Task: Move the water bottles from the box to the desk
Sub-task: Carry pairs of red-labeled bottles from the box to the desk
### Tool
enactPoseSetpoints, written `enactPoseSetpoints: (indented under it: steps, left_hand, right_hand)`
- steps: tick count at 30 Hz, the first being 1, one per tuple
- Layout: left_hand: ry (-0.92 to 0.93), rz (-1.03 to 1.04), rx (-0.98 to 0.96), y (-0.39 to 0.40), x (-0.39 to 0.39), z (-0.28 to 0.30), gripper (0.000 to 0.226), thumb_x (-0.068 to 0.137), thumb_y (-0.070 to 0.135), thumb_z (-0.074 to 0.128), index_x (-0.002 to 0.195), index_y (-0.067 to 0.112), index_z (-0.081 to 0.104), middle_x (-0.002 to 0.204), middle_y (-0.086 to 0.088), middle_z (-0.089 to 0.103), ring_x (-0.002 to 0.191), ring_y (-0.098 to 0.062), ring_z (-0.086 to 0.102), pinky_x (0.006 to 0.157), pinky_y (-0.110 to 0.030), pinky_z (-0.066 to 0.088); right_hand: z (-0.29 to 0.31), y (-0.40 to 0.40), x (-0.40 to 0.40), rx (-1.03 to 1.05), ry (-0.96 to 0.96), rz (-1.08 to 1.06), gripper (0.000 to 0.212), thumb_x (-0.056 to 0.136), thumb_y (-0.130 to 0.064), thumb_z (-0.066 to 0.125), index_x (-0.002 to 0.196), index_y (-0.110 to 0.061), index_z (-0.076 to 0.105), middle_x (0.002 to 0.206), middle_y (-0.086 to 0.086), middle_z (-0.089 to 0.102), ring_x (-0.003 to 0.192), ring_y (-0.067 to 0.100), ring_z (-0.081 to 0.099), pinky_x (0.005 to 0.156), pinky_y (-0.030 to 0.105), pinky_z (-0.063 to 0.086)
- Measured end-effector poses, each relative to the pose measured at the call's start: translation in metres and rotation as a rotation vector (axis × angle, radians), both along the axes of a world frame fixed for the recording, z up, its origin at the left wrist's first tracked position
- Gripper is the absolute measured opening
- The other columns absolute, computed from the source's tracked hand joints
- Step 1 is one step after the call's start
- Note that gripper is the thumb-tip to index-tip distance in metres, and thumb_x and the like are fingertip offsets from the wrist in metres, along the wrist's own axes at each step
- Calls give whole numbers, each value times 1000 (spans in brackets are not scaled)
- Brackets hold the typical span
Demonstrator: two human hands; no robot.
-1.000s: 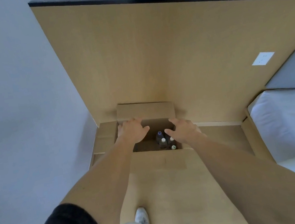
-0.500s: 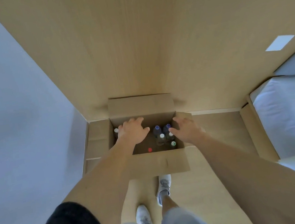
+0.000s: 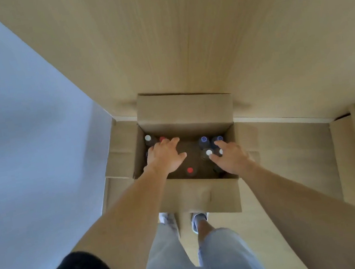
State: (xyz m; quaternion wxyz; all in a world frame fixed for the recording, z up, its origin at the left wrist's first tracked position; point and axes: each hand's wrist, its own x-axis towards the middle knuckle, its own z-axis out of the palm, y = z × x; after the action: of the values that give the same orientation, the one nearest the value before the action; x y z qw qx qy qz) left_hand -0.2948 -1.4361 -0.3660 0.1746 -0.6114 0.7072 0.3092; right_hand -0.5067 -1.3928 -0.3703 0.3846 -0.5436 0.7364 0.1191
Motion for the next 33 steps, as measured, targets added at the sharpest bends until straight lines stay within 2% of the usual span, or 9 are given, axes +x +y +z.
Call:
enactPoseSetpoints:
  steps: [7,14,18,24,28,33]
  left_hand:
    - [-30,14,105,-5,14,-71,67,96,55,52,154,31,31,151,-5,45,136,-31,44,111,-48,36]
    - [-31,-74,96,-22,12,-149,69,96,53,55,156,31,28,154,-4,43,138,-29,43,111,-46,38]
    - [44,-143,71,-31,-10,-200,72,95,51,59,156,31,26,152,-3,43,138,-29,43,111,-47,38]
    - [150,-235,-22,-41,-47,-281,79,91,49,67,156,30,28,152,-3,43,137,-29,44,109,-47,42]
    - [157,-267,18,-45,-63,-340,82,87,49,72,155,31,30,150,-4,45,136,-29,46,108,-47,43]
    - [154,-326,63,-50,-84,-402,84,85,46,74,154,31,27,150,-4,45,132,-29,49,105,-47,44]
  right_hand:
    - [-56,9,-2,129,20,-83,64,93,-58,51,150,-35,34,142,9,49,131,33,47,106,49,44]
    - [-129,7,-2,186,56,-137,62,95,-55,51,151,-36,33,146,4,46,133,30,46,104,42,42]
    - [-178,1,-7,191,87,-157,64,94,-55,52,152,-37,31,145,4,46,132,30,46,103,43,44]
    - [-252,-20,-25,185,153,-151,75,94,-41,60,157,-27,21,146,12,42,132,35,45,107,43,42]
    - [-294,-25,-32,164,161,-191,76,95,-30,60,158,-23,18,148,13,38,132,36,44,105,43,41]
    - [-332,-23,-33,156,162,-253,81,96,-20,60,160,-25,10,156,12,24,138,35,38,109,43,37]
